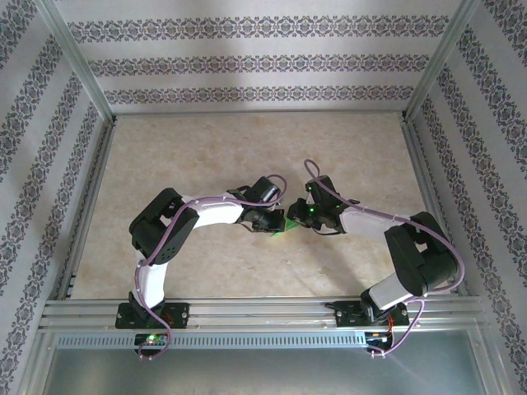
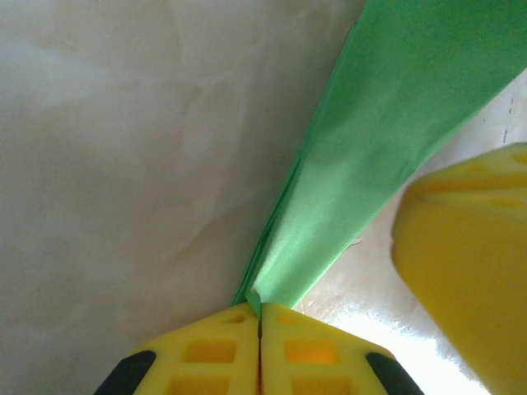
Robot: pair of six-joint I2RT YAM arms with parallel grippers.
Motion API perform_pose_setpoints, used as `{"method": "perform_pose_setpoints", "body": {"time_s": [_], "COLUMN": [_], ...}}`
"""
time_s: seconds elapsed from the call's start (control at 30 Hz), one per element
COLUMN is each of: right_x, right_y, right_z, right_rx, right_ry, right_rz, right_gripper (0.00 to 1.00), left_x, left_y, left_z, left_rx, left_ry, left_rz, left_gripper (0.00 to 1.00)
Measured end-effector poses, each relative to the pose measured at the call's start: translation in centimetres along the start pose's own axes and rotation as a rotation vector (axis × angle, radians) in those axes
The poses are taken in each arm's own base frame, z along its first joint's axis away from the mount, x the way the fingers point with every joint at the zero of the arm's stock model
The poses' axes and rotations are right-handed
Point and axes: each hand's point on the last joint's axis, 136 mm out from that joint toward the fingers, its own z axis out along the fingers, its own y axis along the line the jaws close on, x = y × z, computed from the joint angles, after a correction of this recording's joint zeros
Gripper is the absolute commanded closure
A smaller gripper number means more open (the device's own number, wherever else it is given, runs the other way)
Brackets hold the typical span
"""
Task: Fold a paper plane with a square sheet of paper (pick it up from the middle)
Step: Fold the wing for the fifth time at the center of the table.
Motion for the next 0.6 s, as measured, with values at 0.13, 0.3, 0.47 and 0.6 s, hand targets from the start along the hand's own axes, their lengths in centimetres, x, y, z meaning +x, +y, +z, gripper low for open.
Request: {"method": "perform_pose_setpoints", "body": {"time_s": [0.13,0.3,0.47,0.6], "right_x": [0.2,0.6,1.0,1.0], "right_y": [-0.5,-1.2,-2.1,-2.3], "right_z": [0.8,1.2,1.3,1.3], "right_rx": [0.011,0.022,0.030,0.030], "right_ry": [0.014,0.024,0.025,0.022], "right_rz": [0.025,0.038,0.047,0.049], "right_gripper": [0.83,0.84,0.84,0.83], "left_x": [0.0,0.0,0.0,0.0], "left_y": [0.0,0.0,0.0,0.0], "left_z": [0.0,0.0,0.0,0.0], "left_rx": [0.000,0.000,0.001,0.003], "left_ry": [0.000,0.000,0.001,0.002], "left_rz": [0.000,0.000,0.000,0.000], "left_gripper": [0.92,0.92,0.92,0.92]}}
